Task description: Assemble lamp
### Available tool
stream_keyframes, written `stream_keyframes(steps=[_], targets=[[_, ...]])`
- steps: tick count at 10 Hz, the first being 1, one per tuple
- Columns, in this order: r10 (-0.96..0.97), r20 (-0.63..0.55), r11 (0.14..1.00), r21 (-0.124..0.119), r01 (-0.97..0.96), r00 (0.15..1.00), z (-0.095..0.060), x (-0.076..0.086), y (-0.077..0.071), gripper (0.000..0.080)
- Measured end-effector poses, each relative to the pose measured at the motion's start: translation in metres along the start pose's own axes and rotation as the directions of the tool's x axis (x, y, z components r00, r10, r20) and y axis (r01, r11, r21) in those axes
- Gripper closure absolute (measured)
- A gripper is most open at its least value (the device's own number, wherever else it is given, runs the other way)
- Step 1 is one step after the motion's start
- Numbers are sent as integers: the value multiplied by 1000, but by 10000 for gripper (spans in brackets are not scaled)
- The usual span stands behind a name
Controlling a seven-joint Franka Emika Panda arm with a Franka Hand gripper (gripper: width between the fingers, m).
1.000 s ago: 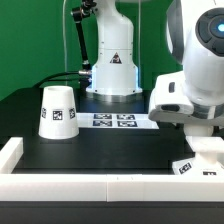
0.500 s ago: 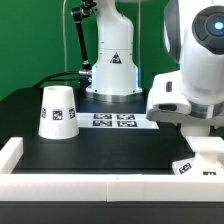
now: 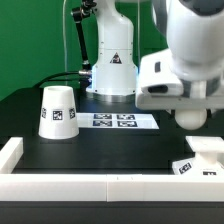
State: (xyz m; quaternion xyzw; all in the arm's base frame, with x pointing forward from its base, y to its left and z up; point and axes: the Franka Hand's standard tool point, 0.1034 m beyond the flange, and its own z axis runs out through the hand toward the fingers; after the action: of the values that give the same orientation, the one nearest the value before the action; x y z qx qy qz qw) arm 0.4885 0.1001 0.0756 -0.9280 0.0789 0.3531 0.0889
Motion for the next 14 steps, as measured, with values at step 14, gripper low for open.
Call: stream_keyframes(steps=[14], targets=[[-92, -709, 995, -39, 92, 699, -86, 0, -1, 220]])
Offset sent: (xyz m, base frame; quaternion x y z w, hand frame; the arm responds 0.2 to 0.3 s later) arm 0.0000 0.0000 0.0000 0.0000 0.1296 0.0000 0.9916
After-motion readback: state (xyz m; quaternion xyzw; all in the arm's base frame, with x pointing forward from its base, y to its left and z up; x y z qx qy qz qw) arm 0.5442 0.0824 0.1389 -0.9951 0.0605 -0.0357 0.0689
